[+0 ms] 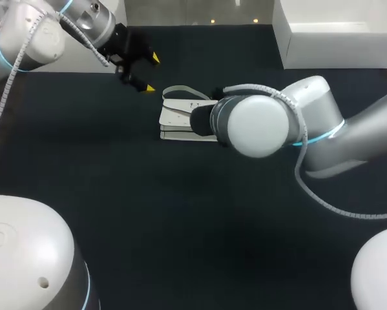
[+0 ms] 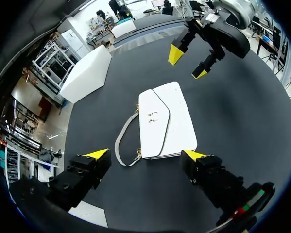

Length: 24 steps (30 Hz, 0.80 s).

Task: Pick up the bag, open it, inspect its contents, close it, and place it on the opposite side

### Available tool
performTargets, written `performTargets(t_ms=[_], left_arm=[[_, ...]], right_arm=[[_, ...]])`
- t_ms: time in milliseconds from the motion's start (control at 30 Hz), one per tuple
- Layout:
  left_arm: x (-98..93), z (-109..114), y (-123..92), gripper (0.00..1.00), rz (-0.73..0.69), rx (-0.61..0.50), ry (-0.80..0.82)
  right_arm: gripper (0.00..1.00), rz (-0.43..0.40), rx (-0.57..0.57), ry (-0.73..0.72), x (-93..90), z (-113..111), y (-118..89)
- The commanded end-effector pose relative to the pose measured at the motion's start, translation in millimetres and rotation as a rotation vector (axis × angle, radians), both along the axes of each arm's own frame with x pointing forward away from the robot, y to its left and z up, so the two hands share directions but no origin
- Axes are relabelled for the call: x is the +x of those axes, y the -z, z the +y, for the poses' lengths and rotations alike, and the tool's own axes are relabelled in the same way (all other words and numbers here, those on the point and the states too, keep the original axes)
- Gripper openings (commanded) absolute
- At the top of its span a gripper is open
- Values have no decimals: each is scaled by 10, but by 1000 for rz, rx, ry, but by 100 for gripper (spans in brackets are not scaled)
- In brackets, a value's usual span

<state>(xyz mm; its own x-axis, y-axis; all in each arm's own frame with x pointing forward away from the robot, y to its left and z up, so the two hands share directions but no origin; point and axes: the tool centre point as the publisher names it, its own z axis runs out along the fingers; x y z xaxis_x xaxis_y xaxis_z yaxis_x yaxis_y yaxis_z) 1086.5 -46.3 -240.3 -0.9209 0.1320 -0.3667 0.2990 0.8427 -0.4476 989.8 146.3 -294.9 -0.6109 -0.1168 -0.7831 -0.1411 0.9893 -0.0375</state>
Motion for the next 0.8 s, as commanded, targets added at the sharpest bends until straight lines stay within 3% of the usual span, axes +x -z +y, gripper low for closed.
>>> performTargets(t_ms=[33, 233, 467, 600, 733, 800], left_arm=[[-3, -16, -6, 100, 0, 4, -2], [12, -25, 6, 100, -4, -25, 29], [15, -185, 177, 100, -138, -36, 96], [-14, -256, 224, 100, -164, -36, 133], [-30, -273, 256, 100, -167, -32, 145], [-33, -272, 263, 100, -171, -27, 148]], right_arm=[[100, -110, 5, -3, 32, 33, 92], [100, -117, 22, 10, 113, 46, 211], [100, -98, 48, 57, 177, 75, 348], [50, -90, 63, 78, 228, 64, 438], [35, -89, 70, 87, 264, 44, 486], [35, -87, 71, 89, 273, 39, 507]])
